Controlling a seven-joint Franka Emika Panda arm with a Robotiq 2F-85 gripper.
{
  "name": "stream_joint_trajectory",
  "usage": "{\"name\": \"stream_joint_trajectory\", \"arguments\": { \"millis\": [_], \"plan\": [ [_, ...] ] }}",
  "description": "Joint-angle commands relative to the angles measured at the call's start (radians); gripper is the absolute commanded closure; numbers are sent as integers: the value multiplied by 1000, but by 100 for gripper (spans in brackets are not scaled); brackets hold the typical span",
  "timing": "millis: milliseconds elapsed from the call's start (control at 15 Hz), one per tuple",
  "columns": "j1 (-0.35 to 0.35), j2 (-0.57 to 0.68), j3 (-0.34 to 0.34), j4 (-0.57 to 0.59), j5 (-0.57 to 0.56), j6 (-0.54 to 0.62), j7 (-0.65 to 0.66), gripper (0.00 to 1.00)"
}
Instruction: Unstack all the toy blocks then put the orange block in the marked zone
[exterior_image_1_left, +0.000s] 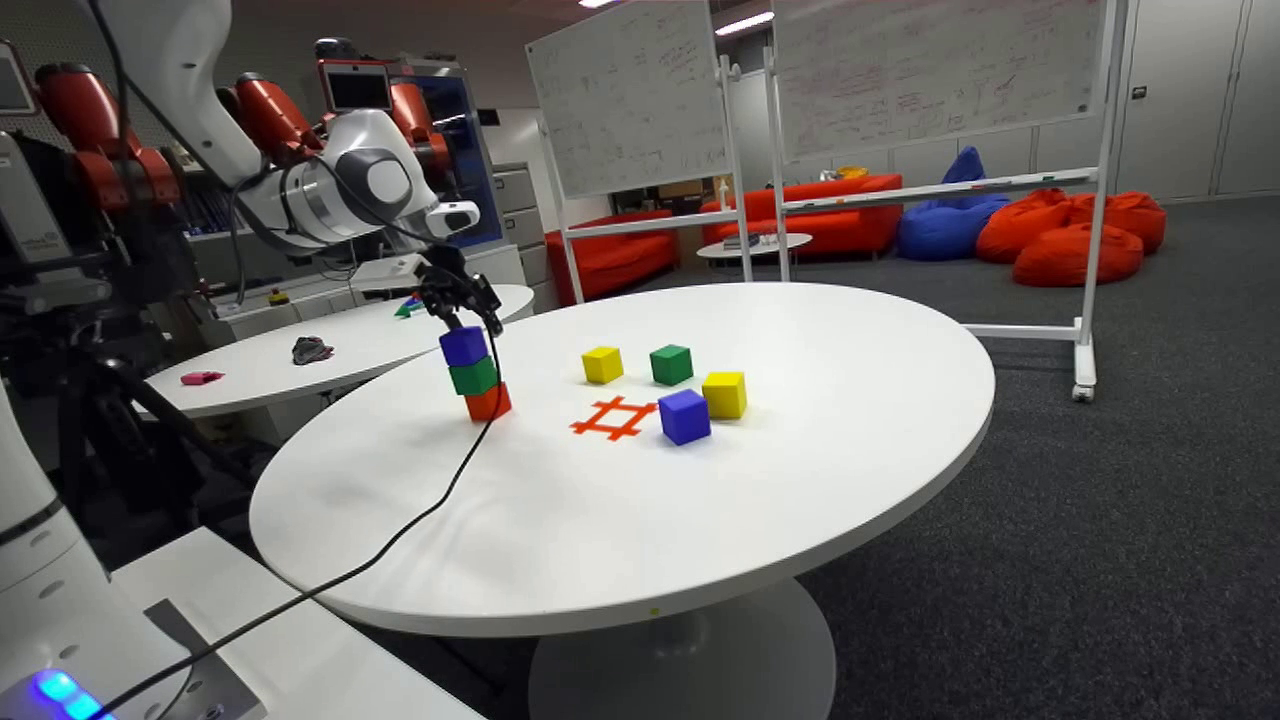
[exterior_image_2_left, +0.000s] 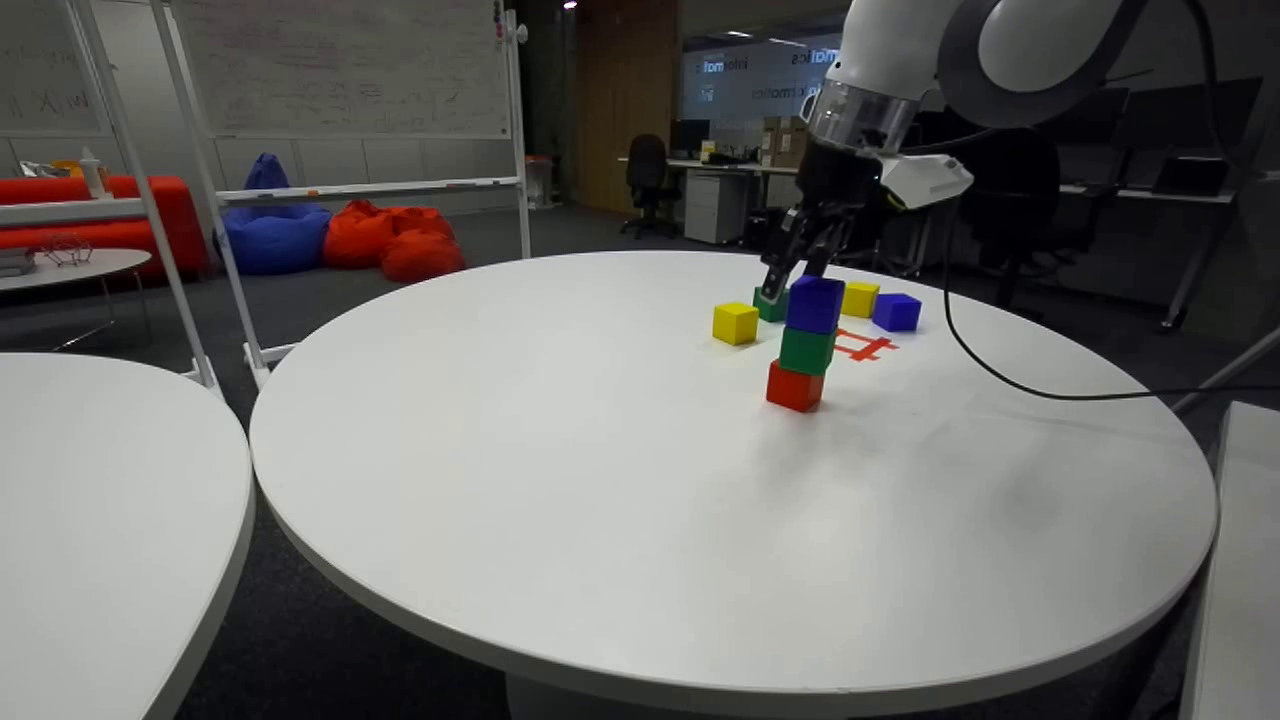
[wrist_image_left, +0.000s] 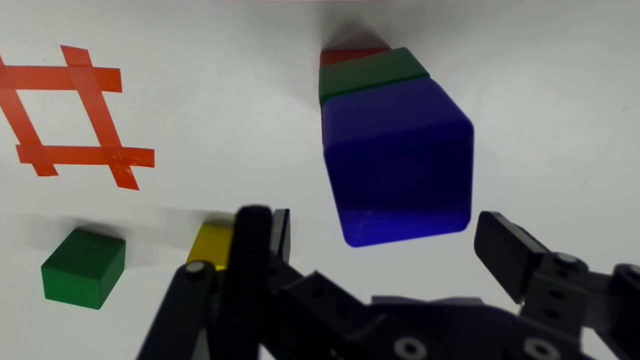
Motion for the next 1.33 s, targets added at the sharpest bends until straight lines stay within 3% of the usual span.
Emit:
{"name": "stream_joint_trajectory", "arguments": {
  "millis": [0,533,1267],
  "plan": [
    [-6,-1,7,0,5,-2,-6,0],
    [-1,-7,-6,1,-34,-23,25,0],
    [-8,-1,-2,0,-2,-6,5,0]
  ]
}}
